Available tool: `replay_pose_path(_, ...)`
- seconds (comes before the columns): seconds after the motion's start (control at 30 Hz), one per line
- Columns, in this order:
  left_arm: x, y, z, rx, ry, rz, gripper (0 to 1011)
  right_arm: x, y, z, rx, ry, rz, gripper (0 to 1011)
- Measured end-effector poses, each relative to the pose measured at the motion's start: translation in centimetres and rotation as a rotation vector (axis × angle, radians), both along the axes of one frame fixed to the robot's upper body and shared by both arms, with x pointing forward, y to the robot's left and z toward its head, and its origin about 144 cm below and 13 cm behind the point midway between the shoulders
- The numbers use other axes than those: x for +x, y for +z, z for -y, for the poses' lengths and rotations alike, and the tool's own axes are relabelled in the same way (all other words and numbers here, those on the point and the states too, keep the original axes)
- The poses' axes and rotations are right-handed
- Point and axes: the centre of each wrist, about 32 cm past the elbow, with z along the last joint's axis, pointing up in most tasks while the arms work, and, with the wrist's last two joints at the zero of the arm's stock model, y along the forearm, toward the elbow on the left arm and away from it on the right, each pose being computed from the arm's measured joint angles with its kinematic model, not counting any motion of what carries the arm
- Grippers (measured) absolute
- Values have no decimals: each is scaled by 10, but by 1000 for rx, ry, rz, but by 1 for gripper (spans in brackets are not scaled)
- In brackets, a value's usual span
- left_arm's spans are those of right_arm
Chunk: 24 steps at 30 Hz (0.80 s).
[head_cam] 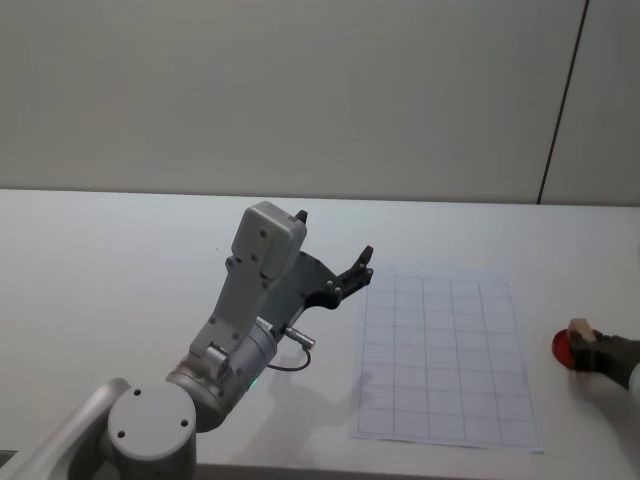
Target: Use the one hand to pick up the stamp and affix it onto the A4 paper.
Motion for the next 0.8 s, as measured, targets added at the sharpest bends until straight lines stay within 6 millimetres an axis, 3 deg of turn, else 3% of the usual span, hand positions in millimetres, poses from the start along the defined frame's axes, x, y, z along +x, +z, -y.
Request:
replay_pose_path(0.23, 0, 0, 0, 0, 0, 0, 1002, 1, 3, 2, -25, 20, 39, 216)
replay_pose_path(0.8, 0, 0, 0, 0, 0, 0, 1002, 18, 40, 1, -44, 205, 218, 216)
